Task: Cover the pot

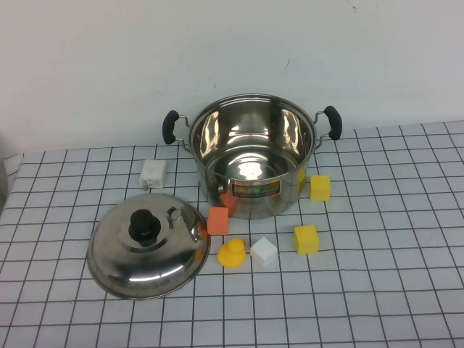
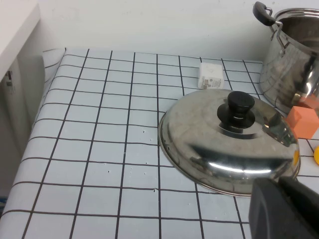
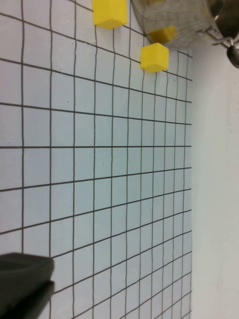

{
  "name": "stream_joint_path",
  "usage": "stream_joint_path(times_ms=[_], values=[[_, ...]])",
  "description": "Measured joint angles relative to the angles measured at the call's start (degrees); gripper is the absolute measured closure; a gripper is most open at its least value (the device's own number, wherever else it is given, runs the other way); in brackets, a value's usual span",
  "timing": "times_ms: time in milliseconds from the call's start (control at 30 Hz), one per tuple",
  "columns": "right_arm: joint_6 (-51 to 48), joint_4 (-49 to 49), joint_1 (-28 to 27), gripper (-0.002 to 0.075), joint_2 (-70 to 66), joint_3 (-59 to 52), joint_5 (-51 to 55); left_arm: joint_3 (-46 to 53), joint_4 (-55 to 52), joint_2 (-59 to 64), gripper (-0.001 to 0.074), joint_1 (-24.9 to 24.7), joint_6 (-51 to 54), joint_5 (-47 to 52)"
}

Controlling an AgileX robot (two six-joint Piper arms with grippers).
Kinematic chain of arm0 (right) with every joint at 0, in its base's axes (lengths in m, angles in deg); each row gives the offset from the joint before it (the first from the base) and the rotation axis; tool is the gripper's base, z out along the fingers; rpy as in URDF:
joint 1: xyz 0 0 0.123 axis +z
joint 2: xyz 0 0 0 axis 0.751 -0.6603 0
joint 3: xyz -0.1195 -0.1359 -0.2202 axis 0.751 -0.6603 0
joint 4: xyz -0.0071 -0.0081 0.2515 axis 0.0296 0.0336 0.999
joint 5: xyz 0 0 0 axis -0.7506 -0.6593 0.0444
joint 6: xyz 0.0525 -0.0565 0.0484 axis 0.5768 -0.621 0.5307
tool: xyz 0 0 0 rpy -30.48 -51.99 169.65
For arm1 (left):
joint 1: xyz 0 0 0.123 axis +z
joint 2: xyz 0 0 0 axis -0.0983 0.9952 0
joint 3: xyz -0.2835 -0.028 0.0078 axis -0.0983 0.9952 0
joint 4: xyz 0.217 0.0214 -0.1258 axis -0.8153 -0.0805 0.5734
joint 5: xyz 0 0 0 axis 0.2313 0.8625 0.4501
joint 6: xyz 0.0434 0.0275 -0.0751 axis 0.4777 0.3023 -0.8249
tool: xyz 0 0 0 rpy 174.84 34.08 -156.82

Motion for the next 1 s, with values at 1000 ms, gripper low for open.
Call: stream_joint_path(times_ms=[1000], values=[[0.0, 0.0, 0.0, 0.0717, 0.0, 0.0, 0.0, 0.0, -1.2, 0.0, 0.0736, 0.0, 0.0, 0.0]])
